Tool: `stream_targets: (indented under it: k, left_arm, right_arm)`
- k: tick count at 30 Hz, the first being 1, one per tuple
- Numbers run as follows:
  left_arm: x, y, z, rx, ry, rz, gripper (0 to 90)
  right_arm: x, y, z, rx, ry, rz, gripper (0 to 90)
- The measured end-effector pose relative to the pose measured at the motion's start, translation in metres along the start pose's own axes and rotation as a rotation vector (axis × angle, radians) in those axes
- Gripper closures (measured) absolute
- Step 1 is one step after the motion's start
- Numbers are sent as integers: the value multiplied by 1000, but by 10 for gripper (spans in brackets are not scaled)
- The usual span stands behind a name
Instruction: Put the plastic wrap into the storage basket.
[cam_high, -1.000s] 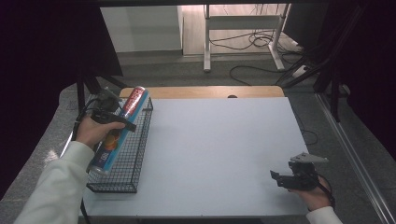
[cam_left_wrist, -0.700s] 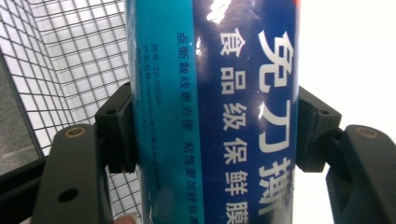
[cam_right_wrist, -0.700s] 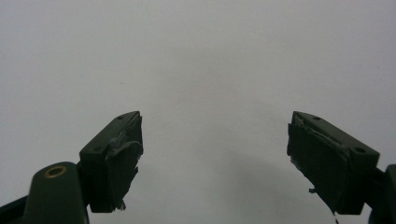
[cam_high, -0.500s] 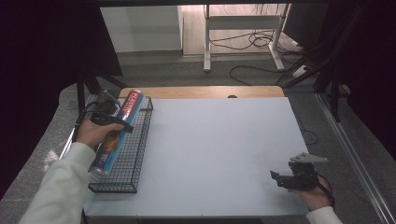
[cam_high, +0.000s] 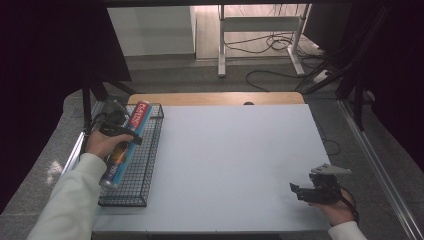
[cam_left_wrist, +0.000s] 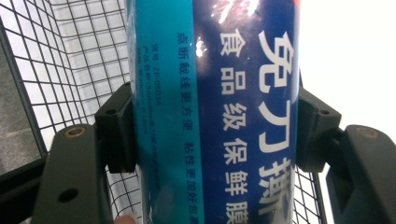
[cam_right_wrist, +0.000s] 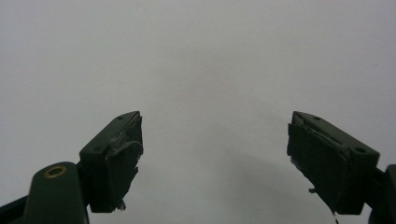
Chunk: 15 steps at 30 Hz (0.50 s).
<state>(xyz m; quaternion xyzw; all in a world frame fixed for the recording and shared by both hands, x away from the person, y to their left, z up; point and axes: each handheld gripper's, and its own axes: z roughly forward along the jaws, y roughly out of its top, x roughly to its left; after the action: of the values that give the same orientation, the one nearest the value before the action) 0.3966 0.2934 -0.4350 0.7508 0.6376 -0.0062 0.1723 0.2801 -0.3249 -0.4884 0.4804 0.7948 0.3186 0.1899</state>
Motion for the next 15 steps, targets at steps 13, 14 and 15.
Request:
stream_targets:
  k: [13,14,15]
  left_arm:
    - [-1,0,18,13,40,-29,315]
    - [-1,0,20,15,48,-30,315]
    - [-2,0,22,18,60,-31,315]
  right_arm:
    - [0,0,0,2,0,-2,190]
    - [0,0,1,3,-1,-2,190]
    - [0,0,1,3,-1,-3,190]
